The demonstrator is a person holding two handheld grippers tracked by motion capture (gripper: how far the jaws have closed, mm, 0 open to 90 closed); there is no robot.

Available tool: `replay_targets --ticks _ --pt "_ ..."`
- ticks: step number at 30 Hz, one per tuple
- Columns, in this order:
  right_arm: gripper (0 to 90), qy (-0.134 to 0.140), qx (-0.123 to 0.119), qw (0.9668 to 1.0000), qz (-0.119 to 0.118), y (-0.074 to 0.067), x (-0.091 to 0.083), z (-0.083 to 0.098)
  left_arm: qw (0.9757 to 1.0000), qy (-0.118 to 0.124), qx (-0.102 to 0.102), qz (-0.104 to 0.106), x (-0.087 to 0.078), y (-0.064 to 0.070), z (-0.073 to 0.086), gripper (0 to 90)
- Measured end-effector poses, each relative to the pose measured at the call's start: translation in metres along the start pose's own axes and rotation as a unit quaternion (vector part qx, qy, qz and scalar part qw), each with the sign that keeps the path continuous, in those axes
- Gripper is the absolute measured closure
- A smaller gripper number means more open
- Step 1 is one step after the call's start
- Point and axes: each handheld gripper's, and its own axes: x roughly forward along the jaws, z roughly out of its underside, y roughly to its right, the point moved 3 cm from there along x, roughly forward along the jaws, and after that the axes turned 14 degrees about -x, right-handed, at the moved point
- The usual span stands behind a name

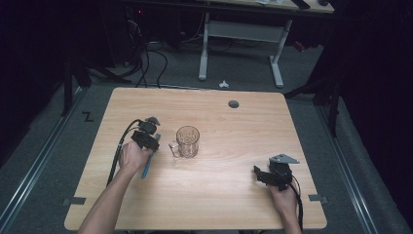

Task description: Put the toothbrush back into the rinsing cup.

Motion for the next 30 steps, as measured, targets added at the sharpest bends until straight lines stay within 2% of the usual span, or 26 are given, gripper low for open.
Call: replay_targets --ticks 7,30 --pt "27.8 0.000 0.000 1.0000 0.000 0.0000 0.0000 0.0000 0.9999 -0.010 0.002 -0.001 0.0000 0.0031 -0.0017 70.1" --pt "27.8 0.000 -0.001 1.0000 0.000 -0.0001 -0.0001 0.0002 0.9997 -0.023 -0.010 0.003 -0.0007 0.0012 -0.0018 78.3"
